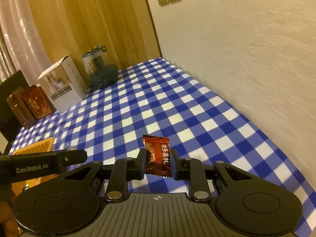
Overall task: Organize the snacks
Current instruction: 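Carry the clear-wrapped candy and brown-red candy over the tray with both tools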
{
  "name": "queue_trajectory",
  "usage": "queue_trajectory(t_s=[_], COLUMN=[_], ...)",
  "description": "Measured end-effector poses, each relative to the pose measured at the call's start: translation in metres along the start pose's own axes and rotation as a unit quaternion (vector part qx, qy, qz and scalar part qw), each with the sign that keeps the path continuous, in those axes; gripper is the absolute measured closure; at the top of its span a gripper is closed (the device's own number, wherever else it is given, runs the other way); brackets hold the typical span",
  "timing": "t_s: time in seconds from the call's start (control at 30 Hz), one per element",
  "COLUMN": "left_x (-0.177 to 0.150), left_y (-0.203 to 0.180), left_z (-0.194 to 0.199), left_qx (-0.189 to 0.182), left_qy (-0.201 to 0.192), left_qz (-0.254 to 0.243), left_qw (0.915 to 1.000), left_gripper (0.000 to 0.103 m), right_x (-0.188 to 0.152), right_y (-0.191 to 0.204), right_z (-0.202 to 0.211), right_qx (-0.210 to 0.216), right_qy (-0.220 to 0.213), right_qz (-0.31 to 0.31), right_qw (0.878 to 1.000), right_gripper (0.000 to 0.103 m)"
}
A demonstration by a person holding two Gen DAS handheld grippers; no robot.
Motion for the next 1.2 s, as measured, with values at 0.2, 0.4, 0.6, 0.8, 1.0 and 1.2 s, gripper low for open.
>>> queue_trajectory(t_s=[0.2, 0.4, 0.6, 0.8, 1.0, 1.2], left_x=[-0.011, -0.021, -0.036, -0.053, -0.07, -0.081], left_y=[-0.008, -0.019, -0.026, -0.026, -0.02, -0.009], left_z=[0.033, 0.065, 0.1, 0.131, 0.155, 0.179], left_qx=[-0.003, -0.004, -0.002, 0.007, 0.018, 0.032], left_qy=[-0.001, -0.004, -0.009, -0.013, -0.013, -0.017], left_qz=[-0.001, -0.008, -0.008, -0.01, -0.011, -0.015], left_qw=[1.0, 1.0, 0.9999, 0.9998, 0.9997, 0.9992], left_gripper=[0.073, 0.073, 0.073, 0.073, 0.073, 0.073], right_x=[-0.01, -0.021, -0.029, -0.041, -0.056, -0.064], right_y=[0.005, 0.014, 0.026, 0.045, 0.07, 0.089], right_z=[0.022, 0.051, 0.083, 0.11, 0.129, 0.144], right_qx=[0.003, 0.009, 0.013, 0.021, 0.029, 0.044], right_qy=[0.004, 0.008, 0.003, 0.004, 0.008, 0.008], right_qz=[-0.005, -0.004, 0.003, 0.024, 0.057, 0.072], right_qw=[1.0, 1.0, 1.0, 1.0, 0.998, 0.996], right_gripper=[0.078, 0.078, 0.078, 0.078, 0.078, 0.078])
Point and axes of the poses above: each gripper's, at about its wrist camera, not at the fingertips, and z roughly against the way its jaws point, y to its left, x to its top, the point moved 6 cm from there along -z, roughly the way its jaws point, and after that the axes turned 4 degrees about -x, right-handed, at the moved point
